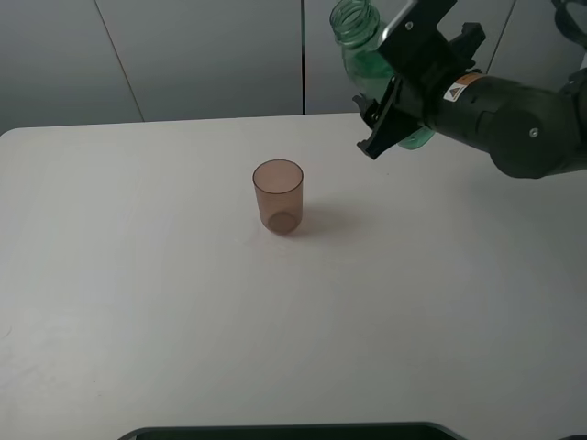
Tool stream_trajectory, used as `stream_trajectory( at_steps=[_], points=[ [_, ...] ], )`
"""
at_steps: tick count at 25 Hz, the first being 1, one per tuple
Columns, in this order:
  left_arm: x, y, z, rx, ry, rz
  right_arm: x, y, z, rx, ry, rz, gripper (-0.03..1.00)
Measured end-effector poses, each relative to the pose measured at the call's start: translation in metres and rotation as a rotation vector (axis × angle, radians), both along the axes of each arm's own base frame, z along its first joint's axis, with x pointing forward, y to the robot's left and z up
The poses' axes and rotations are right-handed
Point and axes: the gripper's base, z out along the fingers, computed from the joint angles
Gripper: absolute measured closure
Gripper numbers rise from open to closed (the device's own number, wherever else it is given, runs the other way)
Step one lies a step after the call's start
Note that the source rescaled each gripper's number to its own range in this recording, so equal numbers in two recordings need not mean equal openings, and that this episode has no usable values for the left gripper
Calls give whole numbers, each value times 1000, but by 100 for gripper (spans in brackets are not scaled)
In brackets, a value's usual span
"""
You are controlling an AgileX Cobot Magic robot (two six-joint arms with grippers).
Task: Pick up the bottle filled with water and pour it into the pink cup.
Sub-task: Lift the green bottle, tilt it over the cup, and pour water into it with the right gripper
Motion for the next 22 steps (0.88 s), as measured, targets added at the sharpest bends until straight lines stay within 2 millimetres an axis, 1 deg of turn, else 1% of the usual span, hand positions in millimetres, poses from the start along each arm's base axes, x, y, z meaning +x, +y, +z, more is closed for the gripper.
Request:
stream_trajectory(
  at_steps=[4,9,12,15,19,22],
  points=[
    [0,0,0,0,0,0,1,0,-6,-102,-22,12,97],
    [0,0,0,0,0,0,5,1,-28,-227,4,46,97],
    [0,0,0,0,0,0,6,0,-37,-269,17,41,97],
    [0,0,0,0,0,0,9,-2,-39,-292,11,20,97],
    [0,0,0,0,0,0,16,1,-31,-320,-35,14,97],
    [0,0,0,0,0,0,17,5,-28,-346,-61,24,97]
  ],
)
